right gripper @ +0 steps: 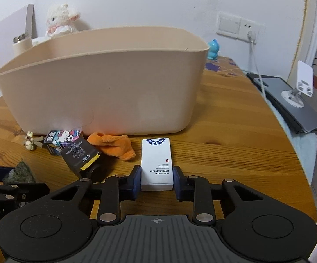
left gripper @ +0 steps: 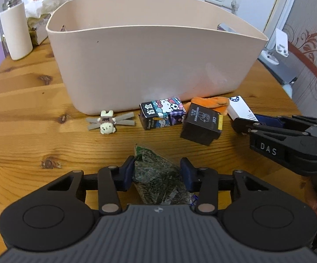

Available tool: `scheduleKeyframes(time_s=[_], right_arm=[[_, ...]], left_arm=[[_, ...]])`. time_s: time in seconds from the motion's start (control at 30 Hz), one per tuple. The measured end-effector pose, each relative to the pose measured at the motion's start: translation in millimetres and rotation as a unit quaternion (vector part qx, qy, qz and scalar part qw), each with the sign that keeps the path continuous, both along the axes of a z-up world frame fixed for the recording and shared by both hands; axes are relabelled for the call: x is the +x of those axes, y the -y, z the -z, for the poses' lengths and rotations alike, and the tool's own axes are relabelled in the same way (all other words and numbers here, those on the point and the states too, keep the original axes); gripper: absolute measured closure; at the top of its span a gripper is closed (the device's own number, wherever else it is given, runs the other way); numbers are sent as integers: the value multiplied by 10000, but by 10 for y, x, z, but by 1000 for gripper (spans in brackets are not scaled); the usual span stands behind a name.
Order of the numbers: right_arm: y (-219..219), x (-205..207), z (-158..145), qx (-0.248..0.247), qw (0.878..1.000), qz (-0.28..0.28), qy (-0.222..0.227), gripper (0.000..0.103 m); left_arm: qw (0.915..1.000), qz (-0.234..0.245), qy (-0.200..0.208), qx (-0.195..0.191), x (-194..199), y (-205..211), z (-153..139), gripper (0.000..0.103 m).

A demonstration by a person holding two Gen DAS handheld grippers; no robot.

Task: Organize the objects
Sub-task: 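Lower the herb bag into the bin with left tool while right releases white box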

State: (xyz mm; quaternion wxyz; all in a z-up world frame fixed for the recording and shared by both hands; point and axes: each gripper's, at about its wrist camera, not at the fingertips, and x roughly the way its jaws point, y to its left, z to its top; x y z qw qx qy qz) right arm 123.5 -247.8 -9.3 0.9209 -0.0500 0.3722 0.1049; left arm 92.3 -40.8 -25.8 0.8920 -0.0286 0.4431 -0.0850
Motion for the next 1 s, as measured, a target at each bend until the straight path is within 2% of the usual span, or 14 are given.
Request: scheduleKeyframes(time_s=[0.27,0.6,0.83,1.0], right_arm=[[66,-304,-324,125,9989,142,440,75],[28,-450,-821,263,9927,12,1177,75],[-145,-302,-1059,216,9885,-99,1496,75],[-298,-70,-1109,248,9875,-86,1556,75]], left_arm=[[9995,48,260,-198,-164,-91,-220,57],[9928,-218,1168,-127,-212,-333,-881,57],[9844,-457,1699,-33,3,-452,-1247,57],[9844,-527,1665,195,381,-404,-1288,57]])
